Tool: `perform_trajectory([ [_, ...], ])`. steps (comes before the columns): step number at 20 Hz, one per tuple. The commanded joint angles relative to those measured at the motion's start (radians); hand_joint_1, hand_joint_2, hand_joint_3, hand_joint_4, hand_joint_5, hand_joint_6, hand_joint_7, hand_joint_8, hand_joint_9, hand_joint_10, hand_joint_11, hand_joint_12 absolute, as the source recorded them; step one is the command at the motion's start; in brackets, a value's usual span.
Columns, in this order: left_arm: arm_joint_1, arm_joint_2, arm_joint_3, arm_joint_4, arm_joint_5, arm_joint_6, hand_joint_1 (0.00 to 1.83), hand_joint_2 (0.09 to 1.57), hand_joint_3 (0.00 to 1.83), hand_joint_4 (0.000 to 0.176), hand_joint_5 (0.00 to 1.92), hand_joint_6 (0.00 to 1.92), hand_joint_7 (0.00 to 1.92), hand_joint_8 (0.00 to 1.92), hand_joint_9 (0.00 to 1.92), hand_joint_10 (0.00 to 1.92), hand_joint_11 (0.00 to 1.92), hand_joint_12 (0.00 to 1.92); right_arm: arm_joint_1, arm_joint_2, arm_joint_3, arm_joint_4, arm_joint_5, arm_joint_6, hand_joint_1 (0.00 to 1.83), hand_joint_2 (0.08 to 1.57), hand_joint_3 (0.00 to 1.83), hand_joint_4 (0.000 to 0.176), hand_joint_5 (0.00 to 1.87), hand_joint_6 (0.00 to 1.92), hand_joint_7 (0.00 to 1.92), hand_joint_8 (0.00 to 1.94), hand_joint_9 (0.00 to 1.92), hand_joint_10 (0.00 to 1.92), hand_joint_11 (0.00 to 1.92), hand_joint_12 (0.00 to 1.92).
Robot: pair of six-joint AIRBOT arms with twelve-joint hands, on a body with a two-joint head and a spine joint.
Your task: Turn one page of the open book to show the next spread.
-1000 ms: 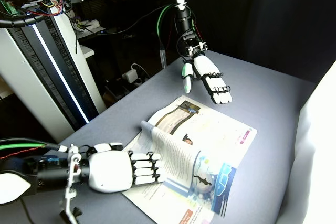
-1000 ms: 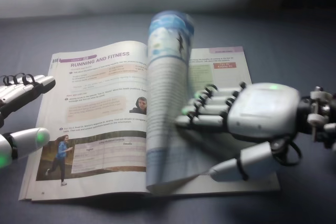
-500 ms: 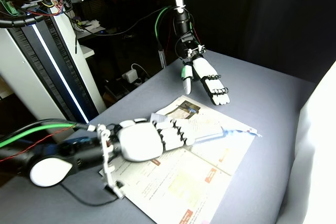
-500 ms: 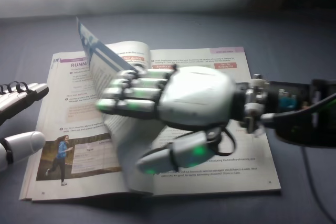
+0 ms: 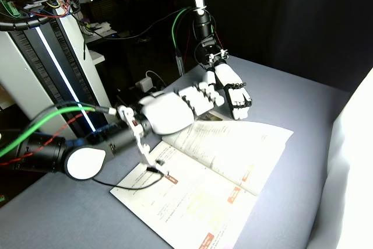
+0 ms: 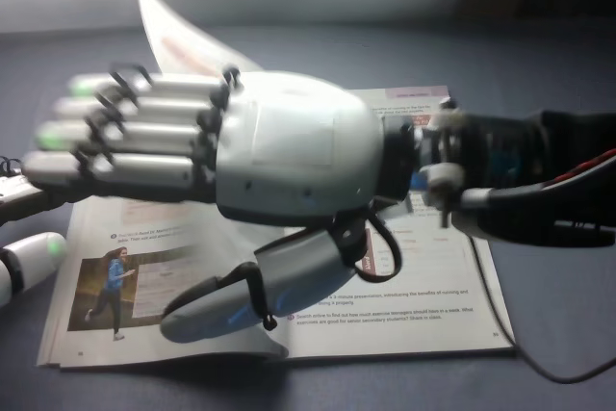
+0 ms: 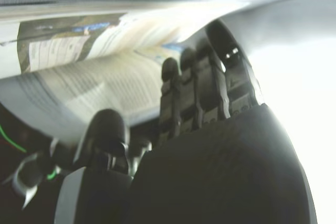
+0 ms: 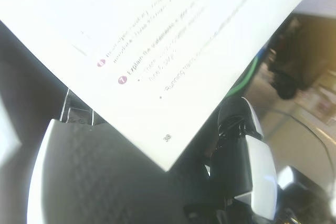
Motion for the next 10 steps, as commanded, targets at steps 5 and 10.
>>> perform_trajectory([
  [5,-0.004,-0.008,0.010,-0.029,-0.125,-0.001,0.00,1.54,0.00,0.000,0.08,0.00,0.15,0.00,0.25,0.01,0.00,1.00,0.029,0.064,-0.043,0.041,0.227,0.006,0.00,1.13,0.00,0.000,0.00,0.00,0.00,0.00,0.00,0.00,0.00,0.00],
  [10,-0.003,0.006,-0.003,-0.039,-0.143,0.000,0.14,1.53,0.04,0.000,0.24,0.01,0.12,0.00,0.02,0.00,0.00,0.06,0.031,0.160,-0.093,0.027,0.213,-0.004,0.00,1.13,0.00,0.000,0.00,0.00,0.00,0.00,0.00,0.00,0.00,0.00],
])
